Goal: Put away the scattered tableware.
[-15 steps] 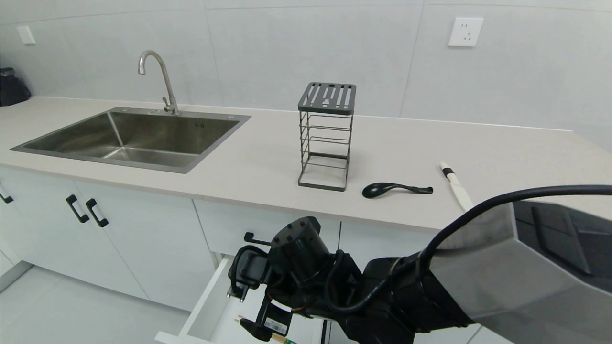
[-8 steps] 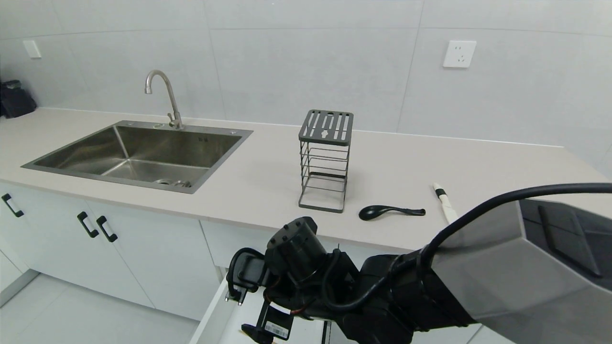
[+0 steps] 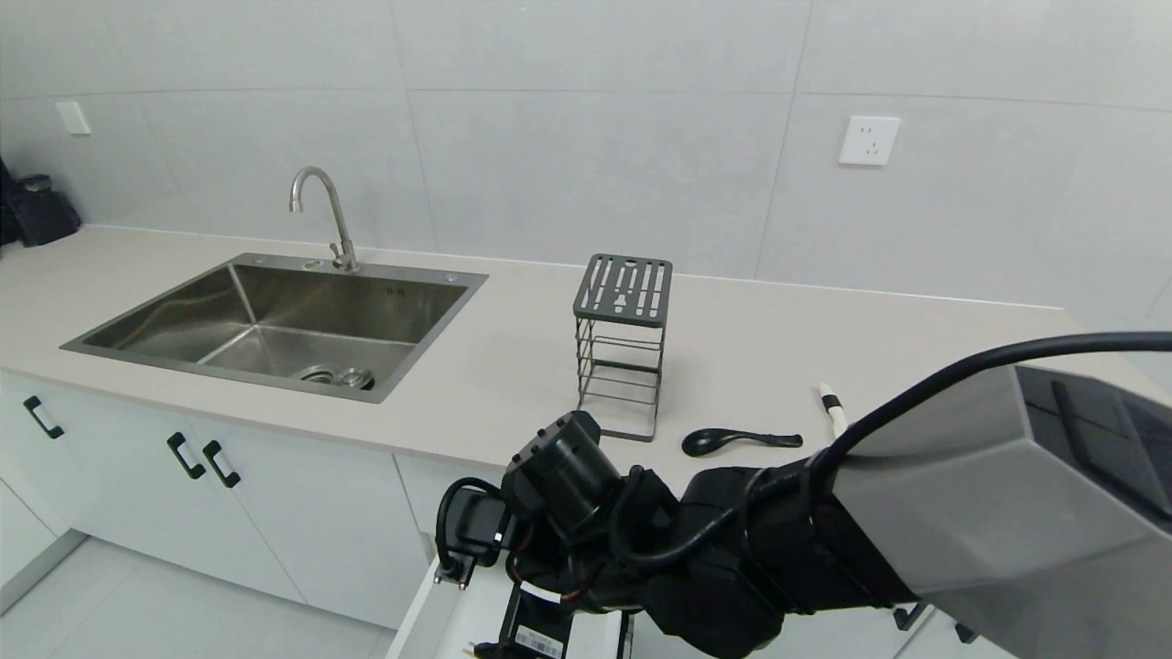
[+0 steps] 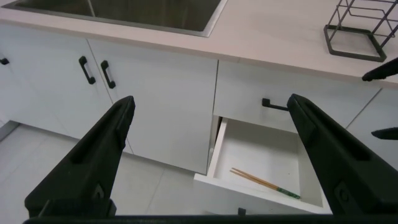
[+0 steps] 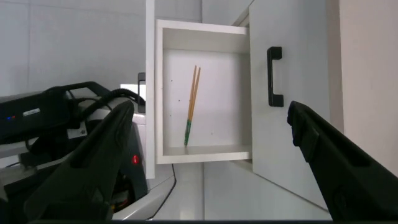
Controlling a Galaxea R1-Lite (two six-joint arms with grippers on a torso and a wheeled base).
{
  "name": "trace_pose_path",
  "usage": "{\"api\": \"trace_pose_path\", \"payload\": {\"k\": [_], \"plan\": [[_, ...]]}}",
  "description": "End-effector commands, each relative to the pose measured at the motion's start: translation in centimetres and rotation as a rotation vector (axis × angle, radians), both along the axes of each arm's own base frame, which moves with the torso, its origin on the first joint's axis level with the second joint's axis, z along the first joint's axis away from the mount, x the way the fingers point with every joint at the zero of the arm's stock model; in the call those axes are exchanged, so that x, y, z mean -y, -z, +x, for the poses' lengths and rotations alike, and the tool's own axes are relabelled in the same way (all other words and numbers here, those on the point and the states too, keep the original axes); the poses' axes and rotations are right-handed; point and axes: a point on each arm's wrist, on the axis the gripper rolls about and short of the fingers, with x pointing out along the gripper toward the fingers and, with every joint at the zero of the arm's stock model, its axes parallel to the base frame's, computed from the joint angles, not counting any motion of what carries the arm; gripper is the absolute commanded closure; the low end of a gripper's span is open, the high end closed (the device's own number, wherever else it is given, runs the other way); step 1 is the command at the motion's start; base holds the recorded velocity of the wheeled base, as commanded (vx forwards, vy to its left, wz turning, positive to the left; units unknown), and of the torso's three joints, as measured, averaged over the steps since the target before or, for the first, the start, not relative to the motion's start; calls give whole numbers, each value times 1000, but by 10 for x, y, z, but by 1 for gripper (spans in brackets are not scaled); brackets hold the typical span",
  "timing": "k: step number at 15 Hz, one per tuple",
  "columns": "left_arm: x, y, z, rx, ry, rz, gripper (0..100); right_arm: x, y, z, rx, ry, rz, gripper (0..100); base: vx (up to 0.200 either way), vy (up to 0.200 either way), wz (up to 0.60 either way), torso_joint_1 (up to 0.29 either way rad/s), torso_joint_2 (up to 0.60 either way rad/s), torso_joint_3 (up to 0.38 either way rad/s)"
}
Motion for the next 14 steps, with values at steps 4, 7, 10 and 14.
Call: {"api": "trace_pose_path", "payload": {"k": [4,7,10,14], "plan": [[0,0,0,-1,1,-1,0,5,4,2,-34,39,-2,0,0,0,0,10,-14,-8],[0,0,0,-1,-1,-1,0,12,0,-3,-72,87,11,0,0,0,0,0,0,0],[0,0,0,-1,-1,-1,0,35,-19,2,-106,204,99,0,0,0,0,0,0,0],[0,0,0,-1,-1,-1,0,88,-32,-26,-128,282,174,0,0,0,0,0,0,0]]}}
